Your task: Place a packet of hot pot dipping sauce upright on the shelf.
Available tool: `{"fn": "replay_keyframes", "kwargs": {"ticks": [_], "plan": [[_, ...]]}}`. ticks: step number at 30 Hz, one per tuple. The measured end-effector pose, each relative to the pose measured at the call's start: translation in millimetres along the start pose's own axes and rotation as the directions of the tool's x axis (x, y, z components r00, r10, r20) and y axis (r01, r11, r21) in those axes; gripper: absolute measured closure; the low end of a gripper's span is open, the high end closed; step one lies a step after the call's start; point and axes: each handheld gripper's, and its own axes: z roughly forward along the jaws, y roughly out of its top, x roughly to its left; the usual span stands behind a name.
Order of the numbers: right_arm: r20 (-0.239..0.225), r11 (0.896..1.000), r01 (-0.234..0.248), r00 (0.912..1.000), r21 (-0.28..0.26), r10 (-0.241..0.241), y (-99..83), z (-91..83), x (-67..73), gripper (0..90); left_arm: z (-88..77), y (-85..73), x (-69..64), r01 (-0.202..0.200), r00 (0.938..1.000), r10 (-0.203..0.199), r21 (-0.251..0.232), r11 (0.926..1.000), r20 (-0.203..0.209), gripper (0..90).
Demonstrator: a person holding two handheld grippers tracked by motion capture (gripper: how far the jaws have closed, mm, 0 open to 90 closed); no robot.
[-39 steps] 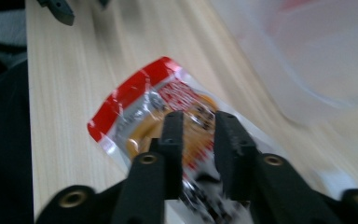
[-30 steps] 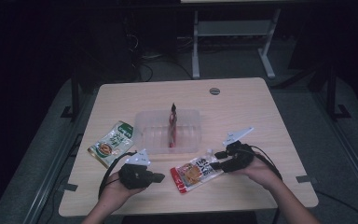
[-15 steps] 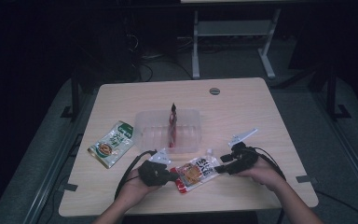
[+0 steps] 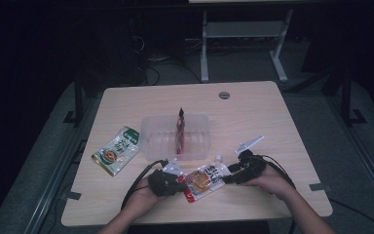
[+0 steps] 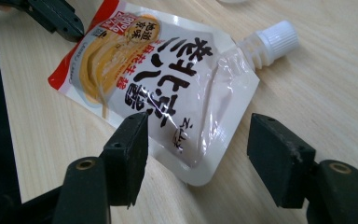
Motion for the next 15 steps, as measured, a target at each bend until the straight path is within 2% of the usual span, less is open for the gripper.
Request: {"fn": "replay_keyframes", "kwargs": {"ticks": [9,12,14,15], "plan": [[-0.046,1.0,-0.022,0.9987,-0.015,0.021,3.1,5.5,-0.1,40.6,0.4,-1.2,1.2,0.016,0.9998,-0.016,-0.01,0.9998,0.01,89.7],[-0.086,0.999,-0.042,0.9955,-0.027,0.039,3.7,8.5,-1.8,42.4,0.4,-1.2,1.6,0.017,0.9998,-0.017,-0.01,0.9998,0.012,89.7],[-0.096,0.999,-0.045,0.9945,-0.03,0.042,4.6,10.3,-1.9,44.2,0.4,-1.2,1.6,0.018,0.9997,-0.018,-0.01,0.9998,0.013,89.7],[-0.118,0.999,-0.043,0.9922,-0.032,0.039,5.1,12.5,-1.7,44.8,0.3,-0.9,1.8,0.016,0.9998,-0.016,-0.006,0.9999,0.015,89.7]]}}
